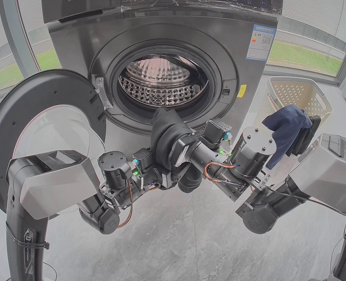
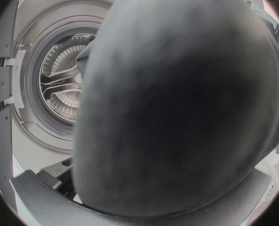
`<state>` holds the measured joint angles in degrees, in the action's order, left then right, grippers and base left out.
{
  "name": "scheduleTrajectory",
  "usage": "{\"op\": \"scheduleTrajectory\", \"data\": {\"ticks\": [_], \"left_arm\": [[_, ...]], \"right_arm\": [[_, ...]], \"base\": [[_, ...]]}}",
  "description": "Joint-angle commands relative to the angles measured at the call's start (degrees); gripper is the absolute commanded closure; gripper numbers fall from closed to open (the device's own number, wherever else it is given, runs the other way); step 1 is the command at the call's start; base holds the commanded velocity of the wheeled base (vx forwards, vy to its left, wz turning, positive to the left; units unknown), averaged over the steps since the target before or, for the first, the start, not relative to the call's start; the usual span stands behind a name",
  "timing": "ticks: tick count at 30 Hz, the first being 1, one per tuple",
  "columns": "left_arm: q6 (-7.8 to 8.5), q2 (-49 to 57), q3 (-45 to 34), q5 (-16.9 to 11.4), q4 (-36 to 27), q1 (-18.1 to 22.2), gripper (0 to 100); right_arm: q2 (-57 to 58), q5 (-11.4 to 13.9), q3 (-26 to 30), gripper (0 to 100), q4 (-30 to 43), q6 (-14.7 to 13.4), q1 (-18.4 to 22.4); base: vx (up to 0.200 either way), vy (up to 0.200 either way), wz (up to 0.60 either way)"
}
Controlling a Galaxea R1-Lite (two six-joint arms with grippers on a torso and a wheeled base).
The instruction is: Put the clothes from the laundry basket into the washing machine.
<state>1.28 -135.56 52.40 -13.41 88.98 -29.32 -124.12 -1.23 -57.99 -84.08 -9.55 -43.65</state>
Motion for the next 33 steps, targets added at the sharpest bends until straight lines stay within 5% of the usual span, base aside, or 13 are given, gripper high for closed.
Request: {"op": "scheduleTrajectory", "data": {"ticks": [1, 14, 22, 32, 33], "left_arm": [[0.04, -0.4, 0.0, 0.7, 0.1, -0.1, 100], [-0.58, 1.4, 0.5, 1.5, 0.2, 0.8, 100], [-2.77, 7.2, -0.5, 4.0, 0.2, 3.2, 100], [-6.29, 14.3, -4.0, 5.9, 0.2, 3.7, 100], [-6.64, 15.1, -4.8, 5.9, 0.2, 3.7, 100]], "right_arm": [[0.0, 0.0, 0.0, 100, 0.0, 0.0, -0.3], [2.5, 0.0, 1.3, 100, 0.0, 0.0, 1.5], [3.1, 0.1, 6.5, 100, -0.5, -1.0, 8.4], [2.0, 0.2, 9.5, 100, -2.1, -1.1, 7.9], [2.0, 0.2, 9.6, 0, -2.1, -1.1, 7.7]], "base": [[0.000, 0.000, 0.00], [0.000, 0.000, 0.00], [0.000, 0.000, 0.00], [0.000, 0.000, 0.00], [0.000, 0.000, 0.00]]}}
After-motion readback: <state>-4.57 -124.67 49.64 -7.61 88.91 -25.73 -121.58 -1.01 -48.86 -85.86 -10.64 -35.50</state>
